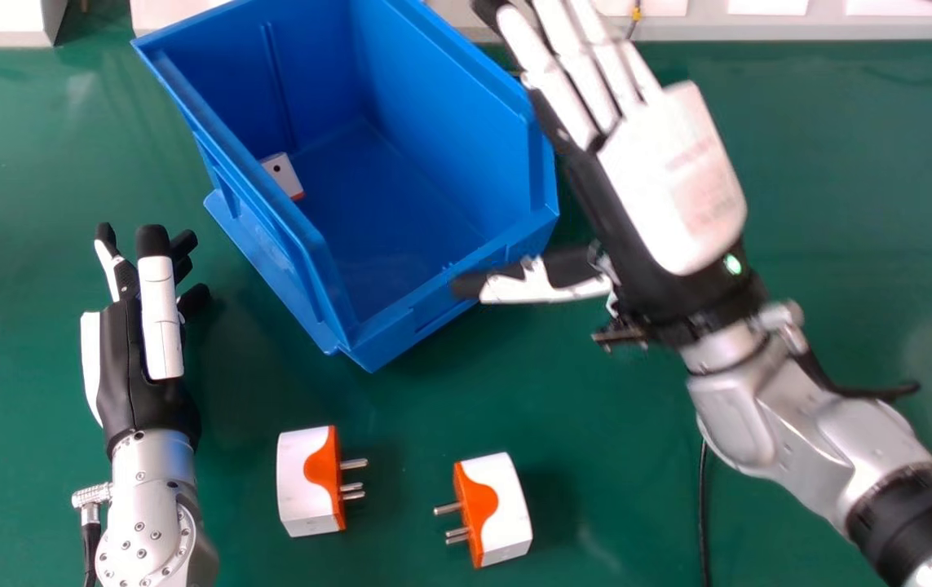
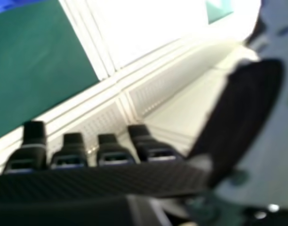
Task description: Pick all objects and put in blue box
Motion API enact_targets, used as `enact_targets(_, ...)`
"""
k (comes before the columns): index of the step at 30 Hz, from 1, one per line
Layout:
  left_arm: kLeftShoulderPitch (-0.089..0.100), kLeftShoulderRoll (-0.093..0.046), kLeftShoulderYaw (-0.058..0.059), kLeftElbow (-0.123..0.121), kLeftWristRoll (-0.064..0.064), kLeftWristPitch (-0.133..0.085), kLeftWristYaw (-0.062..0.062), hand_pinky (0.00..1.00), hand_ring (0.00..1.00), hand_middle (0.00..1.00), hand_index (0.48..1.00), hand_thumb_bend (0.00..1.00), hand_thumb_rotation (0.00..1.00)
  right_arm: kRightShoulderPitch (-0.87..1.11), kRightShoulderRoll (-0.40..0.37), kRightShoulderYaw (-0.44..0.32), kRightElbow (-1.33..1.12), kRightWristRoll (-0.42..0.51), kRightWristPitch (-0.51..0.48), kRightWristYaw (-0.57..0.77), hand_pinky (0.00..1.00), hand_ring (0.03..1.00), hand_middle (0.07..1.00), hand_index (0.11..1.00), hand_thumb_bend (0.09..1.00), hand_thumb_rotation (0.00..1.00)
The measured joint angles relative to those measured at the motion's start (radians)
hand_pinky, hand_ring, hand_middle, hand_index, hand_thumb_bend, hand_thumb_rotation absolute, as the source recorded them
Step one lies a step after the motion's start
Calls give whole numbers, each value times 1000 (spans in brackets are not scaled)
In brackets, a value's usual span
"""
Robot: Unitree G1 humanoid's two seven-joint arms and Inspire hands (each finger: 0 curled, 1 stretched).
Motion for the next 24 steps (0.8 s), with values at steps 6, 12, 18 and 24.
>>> enact_targets(6, 18, 0, -4, -26, 0, 7, 0, 849, 904, 862, 953, 941, 991, 68, -24, -27, 36, 47, -243, -44, 827, 941, 960, 974, 1000, 667)
enact_targets(12, 33, 3, -3, -43, 0, 19, -3, 848, 904, 864, 955, 929, 989, 157, -87, 5, 77, -37, -396, -58, 771, 889, 911, 955, 1000, 808)
enact_targets(18, 54, 9, 2, -82, 0, 28, -6, 850, 904, 865, 955, 927, 989, 179, -130, 80, 130, -159, -436, -69, 750, 868, 890, 939, 1000, 864)
enact_targets(24, 58, 22, 10, -91, 0, 31, -21, 849, 902, 865, 954, 923, 987, 178, -124, 146, 126, -180, -482, 7, 698, 805, 843, 886, 1000, 899)
